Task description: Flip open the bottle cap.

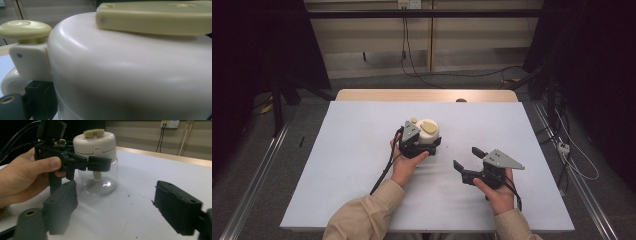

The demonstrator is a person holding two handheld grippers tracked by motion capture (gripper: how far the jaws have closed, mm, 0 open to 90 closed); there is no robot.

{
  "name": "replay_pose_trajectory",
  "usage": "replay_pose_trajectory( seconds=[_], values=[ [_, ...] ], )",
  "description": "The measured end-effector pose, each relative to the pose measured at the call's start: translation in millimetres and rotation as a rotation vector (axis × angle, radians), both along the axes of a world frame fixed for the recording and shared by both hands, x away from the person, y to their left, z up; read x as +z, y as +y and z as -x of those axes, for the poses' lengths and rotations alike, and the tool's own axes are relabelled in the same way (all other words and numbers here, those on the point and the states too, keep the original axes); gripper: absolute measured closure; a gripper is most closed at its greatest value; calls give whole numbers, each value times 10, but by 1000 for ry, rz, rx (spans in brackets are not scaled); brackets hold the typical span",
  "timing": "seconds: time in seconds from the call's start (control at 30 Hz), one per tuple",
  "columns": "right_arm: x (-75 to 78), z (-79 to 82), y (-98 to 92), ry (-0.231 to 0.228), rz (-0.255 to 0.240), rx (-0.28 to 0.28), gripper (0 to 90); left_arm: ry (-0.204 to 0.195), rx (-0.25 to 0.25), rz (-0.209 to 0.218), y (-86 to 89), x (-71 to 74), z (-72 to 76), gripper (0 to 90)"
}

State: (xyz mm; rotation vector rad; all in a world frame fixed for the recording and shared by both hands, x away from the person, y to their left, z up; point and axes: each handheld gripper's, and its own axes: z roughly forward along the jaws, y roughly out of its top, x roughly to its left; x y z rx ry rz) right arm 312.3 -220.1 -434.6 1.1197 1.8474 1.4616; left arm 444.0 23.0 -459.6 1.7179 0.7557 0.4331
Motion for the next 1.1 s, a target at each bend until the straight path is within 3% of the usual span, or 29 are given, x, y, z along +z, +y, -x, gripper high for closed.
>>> replay_pose_trajectory(
  seconds=[0.1,0.33,0.6,0.77,1.1],
  values=[
    [20,-40,41,7,18,4,239,0,1,1,-1,0,0,58],
    [76,-133,117,26,-14,10,340,0,0,1,0,0,0,58],
    [119,-216,211,45,15,41,535,0,1,1,-1,0,1,58],
    [148,-270,267,75,3,68,661,0,1,1,-1,0,1,58],
    [180,-364,335,107,-3,85,798,0,1,1,-1,0,1,58]
  ],
)
